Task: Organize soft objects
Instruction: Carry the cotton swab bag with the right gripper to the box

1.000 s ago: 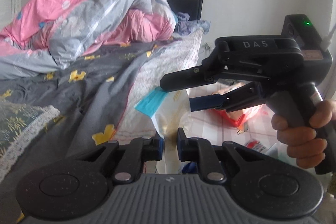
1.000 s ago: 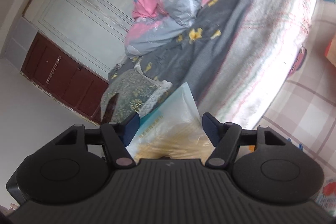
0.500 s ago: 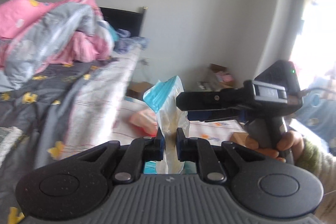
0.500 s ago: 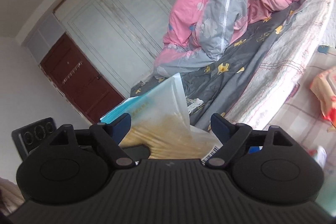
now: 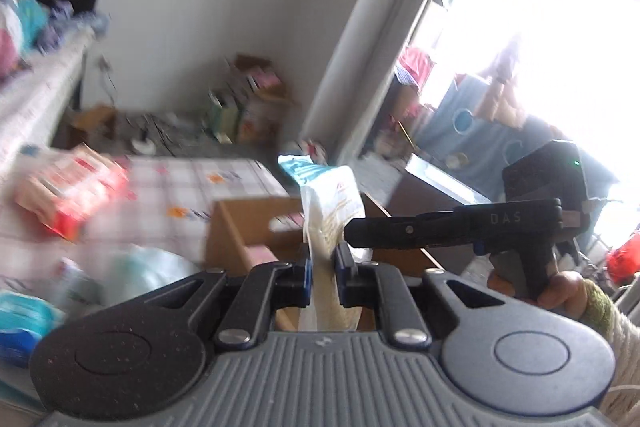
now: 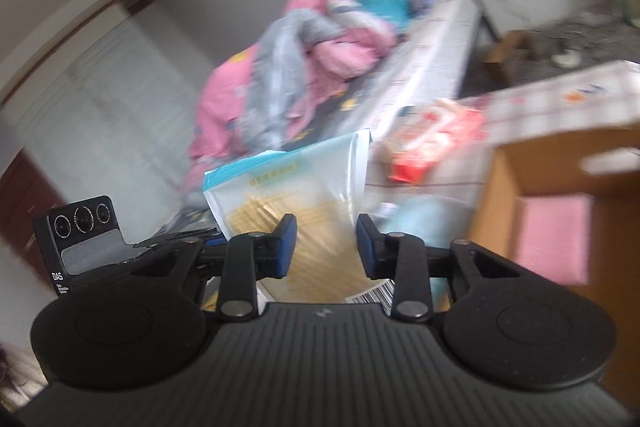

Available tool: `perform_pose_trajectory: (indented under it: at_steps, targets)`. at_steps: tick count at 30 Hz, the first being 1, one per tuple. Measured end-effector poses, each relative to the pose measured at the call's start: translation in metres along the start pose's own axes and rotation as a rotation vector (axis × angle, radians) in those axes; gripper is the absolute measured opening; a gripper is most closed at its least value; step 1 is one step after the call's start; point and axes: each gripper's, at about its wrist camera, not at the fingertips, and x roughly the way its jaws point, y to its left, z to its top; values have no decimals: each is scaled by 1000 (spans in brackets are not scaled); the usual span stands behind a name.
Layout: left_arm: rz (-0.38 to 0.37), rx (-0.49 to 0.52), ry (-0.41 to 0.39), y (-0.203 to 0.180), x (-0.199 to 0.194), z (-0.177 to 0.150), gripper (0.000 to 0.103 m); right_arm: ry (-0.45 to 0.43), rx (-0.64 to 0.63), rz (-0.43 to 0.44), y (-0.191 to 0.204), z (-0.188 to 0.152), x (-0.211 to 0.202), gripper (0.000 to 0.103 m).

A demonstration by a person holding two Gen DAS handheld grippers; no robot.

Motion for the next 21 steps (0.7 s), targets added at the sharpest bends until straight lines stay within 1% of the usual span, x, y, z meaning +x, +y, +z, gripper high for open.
perform_pose_trajectory:
  at_steps: [2,4,5,6,8,10,11,13,15,17,19,21]
  targets:
    - [-18,-20,50,0,34,-2,15,-8,55,-75,-27,-6,-19,25]
    - [-16,-21,93,-2,67,-3,16,-3,113,-141,-53,-11,-31,23]
    - [-7,-17,116,-2,82,-2,21,5,137,-169,-65,-14,-34,21]
    - [9,-13,140,-2,97,-3,25,11,162,-193,-77,-14,-37,20]
    - [65,4,166,0,122,-2,33,27,214,-236,-101,-17,-35,18]
    - [118,10,177,5,135,-2,38,40,227,-291,-122,-17,-30,17]
    - [134,1,177,7,137,-2,38,48,227,-322,-131,-13,-19,16]
    - [137,-13,167,13,134,-1,38,58,249,-376,-152,-13,-8,14]
    - [148,-11,148,15,123,1,41,75,261,-452,-174,-13,9,12]
    - [172,0,123,18,109,4,41,94,261,-538,-193,-9,28,11]
    - [189,4,99,23,96,4,41,105,270,-607,-206,-10,42,11]
    - [204,6,79,26,81,4,42,105,286,-638,-216,-12,51,10]
